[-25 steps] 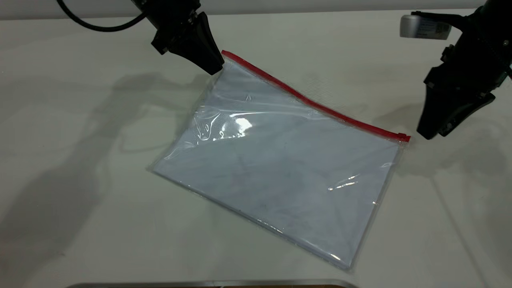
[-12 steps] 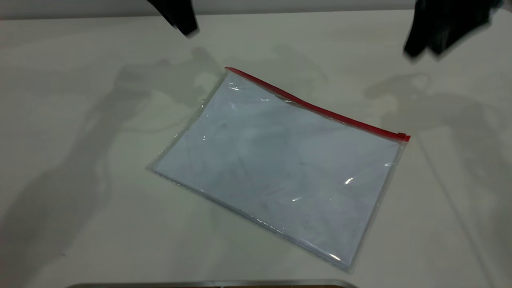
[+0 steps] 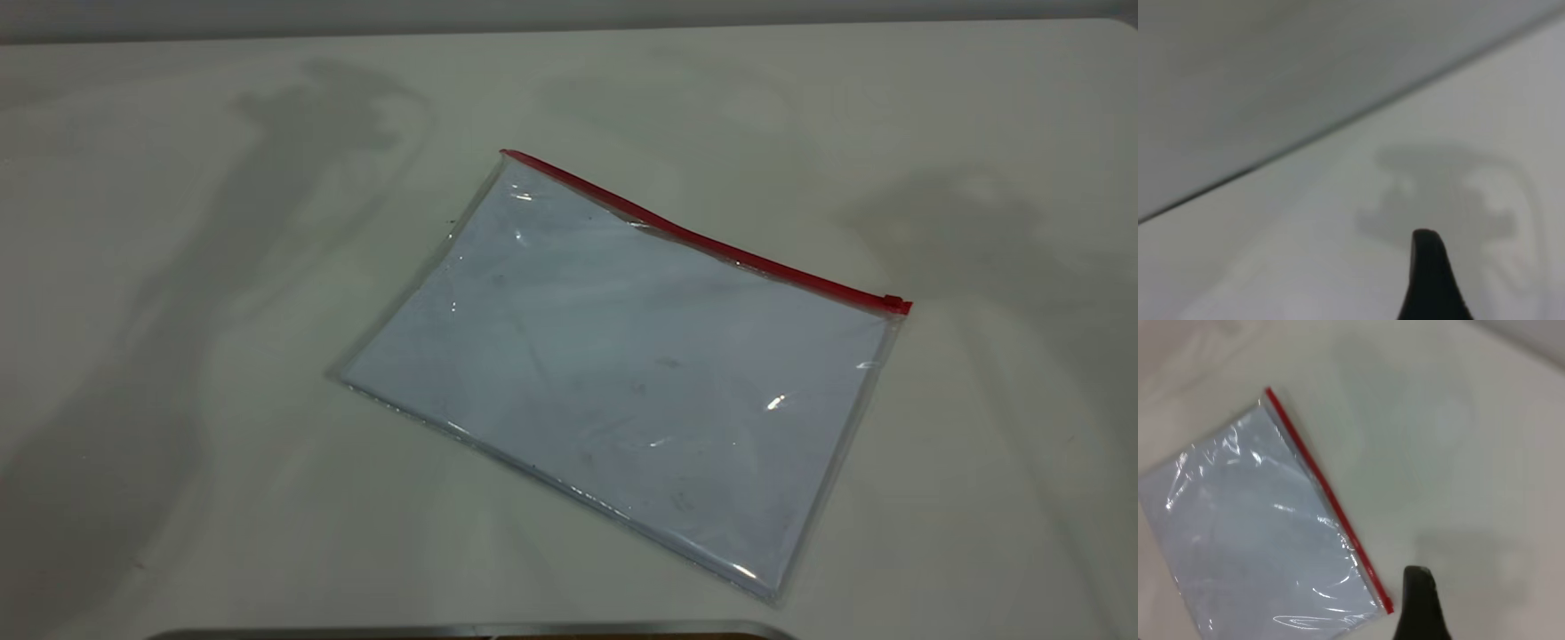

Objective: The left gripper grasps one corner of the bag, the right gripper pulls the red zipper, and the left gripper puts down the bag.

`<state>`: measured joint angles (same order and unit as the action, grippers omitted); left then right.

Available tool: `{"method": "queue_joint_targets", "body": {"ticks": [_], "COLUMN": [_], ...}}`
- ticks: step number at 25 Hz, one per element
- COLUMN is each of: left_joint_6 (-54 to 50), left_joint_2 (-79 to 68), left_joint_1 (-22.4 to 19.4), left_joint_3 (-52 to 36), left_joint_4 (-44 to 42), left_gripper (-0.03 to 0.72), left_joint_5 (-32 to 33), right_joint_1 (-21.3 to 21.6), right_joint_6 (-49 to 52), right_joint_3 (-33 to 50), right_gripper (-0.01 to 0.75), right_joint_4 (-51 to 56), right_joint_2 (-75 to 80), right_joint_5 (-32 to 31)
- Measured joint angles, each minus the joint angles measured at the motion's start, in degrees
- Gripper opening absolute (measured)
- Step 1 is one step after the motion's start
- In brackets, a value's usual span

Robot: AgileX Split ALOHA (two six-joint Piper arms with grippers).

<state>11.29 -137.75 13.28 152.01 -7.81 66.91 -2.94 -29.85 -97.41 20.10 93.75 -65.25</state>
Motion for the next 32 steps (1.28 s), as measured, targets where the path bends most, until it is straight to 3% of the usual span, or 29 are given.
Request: {"method": "queue_joint_targets", "body": {"ticks": [4,12,20,32], "left_joint_6": [-1.90,-4.31,-12.97,-13.76], "left_joint_2": [9.74,35.25,62.23,93.30], "left_joint_1": [0.00,0.00,0.00,0.00], "left_joint_3": [-5.60,-29.21,-55.78,-93.45], "left_joint_4": [-2.44,-2.80,-2.66,0.20], "left_gripper": [0.559,0.559,0.559,0.559], "left_joint_5": [0.00,0.00,0.00,0.00], "right_joint_1": [0.00,0.00,0.00,0.00], "right_joint_6": [3.14,7.32,7.56,7.56], "right_joint_3": [-0.05,6.59,26.00,56.56], "right_gripper": [0.581,0.580,0.580,0.580], "right_joint_4": [-0.47,-0.54,-0.60,-0.17], "right_joint_2": [-9.30,-25.22,-44.99,-75.47], "right_joint_5": [-5.39,-5.52,-5.52,-5.52]}}
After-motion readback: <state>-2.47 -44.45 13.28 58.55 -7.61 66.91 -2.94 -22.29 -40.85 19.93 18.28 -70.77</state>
